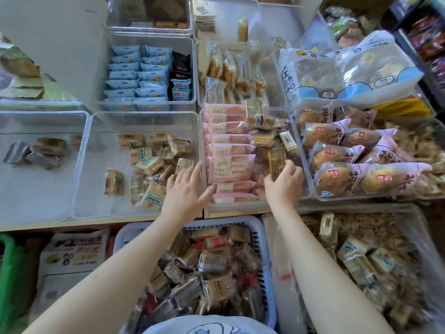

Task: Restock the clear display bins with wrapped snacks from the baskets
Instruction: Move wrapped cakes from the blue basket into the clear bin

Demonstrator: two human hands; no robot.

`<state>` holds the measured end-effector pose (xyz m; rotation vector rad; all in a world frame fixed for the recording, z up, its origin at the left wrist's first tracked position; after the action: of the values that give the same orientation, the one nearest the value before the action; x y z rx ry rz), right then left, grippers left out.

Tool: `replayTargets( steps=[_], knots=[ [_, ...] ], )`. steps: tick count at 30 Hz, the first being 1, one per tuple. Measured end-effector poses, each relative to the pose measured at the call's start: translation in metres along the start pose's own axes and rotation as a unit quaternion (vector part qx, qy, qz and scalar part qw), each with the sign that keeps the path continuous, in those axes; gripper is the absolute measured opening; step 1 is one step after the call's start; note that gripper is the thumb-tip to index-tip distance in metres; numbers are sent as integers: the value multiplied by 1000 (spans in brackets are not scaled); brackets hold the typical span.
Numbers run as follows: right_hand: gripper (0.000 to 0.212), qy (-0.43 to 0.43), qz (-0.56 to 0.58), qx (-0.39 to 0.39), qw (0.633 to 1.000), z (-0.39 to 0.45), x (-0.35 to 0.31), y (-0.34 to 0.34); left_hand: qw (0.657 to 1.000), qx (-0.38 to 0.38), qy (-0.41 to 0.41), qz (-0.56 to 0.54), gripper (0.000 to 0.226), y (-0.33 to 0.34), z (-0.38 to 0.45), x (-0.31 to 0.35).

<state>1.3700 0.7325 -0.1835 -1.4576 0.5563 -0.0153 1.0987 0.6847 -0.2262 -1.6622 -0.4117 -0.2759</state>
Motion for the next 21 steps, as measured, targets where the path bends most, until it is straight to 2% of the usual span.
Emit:
replayTargets(
  steps=[3, 7, 11, 15, 21],
  knots=[
    [64, 67, -5, -43, 997, 17, 20, 15, 1000, 1, -5, 18, 78, 2, 1, -1],
    [66, 85, -4, -59, 995, 24, 28, 25, 999, -2, 1, 36, 78, 2, 0, 3],
    [58, 105, 128, -48, 985, 10, 31, 16, 999, -2, 0, 33, 77, 2, -1, 3],
    [51, 62, 256, -38, 964, -26, 20, -14, 999, 13, 19, 22, 83, -1, -4, 2],
    [49, -22, 346, -184, 920, -50, -30, -35, 982, 118, 147, -9, 83, -40, -26, 41]
  ],
)
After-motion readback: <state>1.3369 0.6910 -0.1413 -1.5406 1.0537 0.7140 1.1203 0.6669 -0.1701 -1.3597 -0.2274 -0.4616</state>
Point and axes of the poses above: each hand's wrist, its own z-axis towards the middle knuckle, its own y-axis out of the palm, x = y × z, the point moved 9 cm from there along z, towards the middle knuckle, and after that the axes turned 2 degrees about x, right-handed, at the moved point
